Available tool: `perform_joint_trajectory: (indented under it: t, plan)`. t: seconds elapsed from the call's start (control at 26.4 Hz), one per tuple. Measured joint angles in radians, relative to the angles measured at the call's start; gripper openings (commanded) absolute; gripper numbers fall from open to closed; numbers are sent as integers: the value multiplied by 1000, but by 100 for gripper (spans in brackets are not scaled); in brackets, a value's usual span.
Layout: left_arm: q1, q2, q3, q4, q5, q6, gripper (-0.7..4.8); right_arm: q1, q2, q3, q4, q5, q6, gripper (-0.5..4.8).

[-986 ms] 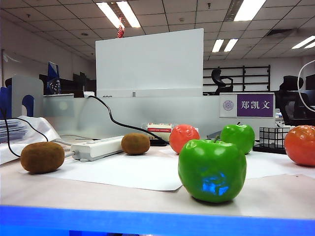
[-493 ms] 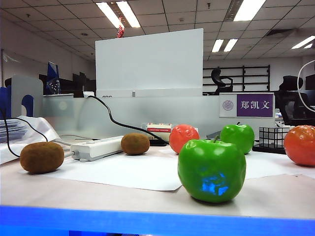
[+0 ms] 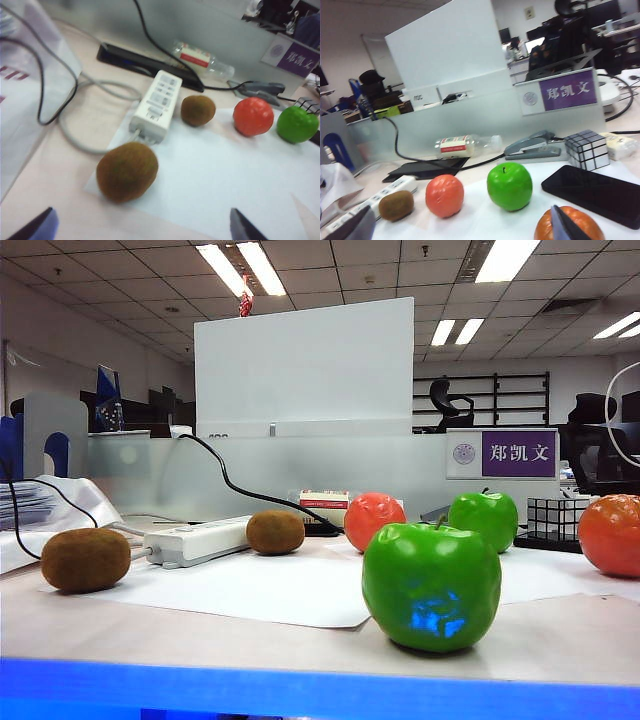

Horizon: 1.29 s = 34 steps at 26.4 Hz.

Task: Put the same fruits together.

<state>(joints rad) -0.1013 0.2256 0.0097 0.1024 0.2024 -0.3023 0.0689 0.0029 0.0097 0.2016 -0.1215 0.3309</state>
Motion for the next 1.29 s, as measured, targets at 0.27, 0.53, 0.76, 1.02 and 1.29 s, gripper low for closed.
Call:
perform_joint_trajectory:
  t: [0.27,0.53,0.76,1.02,1.29]
  plan:
    - [-39,312,46,176,0,28,479,0,16,0,127,13,29,479]
    - [-159,855,246,306,21,227,479,0,98,5,192,-35,40,479]
    - [-233,1083,397,336,11,282,479,0,124,45,195,-60,41,479]
    - [-236,1061,425,387,-141,388,479,-1,126,68,207,-62,25,479]
    - [-239,1065,437,260,-184,558,479,-1,134,68,206,-58,-6,479]
